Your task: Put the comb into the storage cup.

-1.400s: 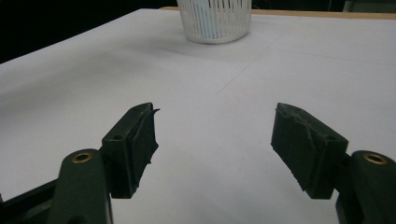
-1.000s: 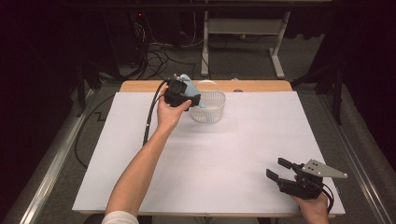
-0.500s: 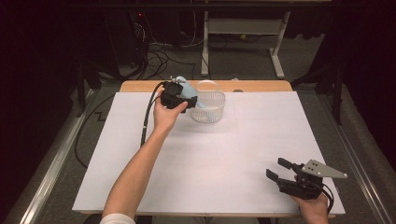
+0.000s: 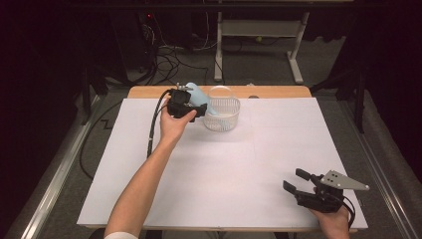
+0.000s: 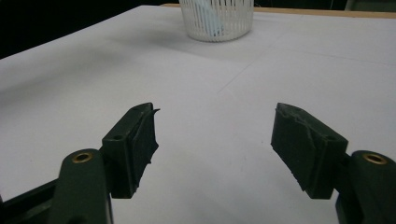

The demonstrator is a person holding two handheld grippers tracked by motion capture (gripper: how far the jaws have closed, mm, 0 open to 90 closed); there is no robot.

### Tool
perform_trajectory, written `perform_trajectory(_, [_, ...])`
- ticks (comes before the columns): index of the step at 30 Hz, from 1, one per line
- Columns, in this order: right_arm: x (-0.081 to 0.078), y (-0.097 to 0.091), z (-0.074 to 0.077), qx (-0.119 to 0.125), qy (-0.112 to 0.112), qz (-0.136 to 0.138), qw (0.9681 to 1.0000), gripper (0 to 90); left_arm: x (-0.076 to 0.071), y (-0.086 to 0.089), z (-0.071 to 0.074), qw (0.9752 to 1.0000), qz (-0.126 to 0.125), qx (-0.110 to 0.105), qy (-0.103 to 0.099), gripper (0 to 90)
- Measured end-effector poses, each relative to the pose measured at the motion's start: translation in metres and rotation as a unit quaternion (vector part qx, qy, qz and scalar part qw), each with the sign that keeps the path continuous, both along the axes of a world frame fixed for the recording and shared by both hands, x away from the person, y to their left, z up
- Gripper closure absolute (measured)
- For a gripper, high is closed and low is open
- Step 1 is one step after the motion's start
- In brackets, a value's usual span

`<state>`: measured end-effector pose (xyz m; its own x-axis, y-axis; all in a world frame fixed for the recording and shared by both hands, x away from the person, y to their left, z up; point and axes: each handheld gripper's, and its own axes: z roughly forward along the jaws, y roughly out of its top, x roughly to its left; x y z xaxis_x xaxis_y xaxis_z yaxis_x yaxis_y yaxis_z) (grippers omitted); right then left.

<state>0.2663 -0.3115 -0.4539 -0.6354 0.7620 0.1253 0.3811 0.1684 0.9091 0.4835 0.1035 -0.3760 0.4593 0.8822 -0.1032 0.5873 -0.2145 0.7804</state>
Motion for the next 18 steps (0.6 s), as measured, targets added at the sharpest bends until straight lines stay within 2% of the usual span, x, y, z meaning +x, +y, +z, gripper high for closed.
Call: perform_trajectory(18, [-0.0008, 0.0001, 0.0006, -0.001, -0.003, 0.001, 1.0000, 31.2, -0.0080, 0.0053, 0.0068, 1.0000, -0.005, -0.003, -0.008, 18.5])
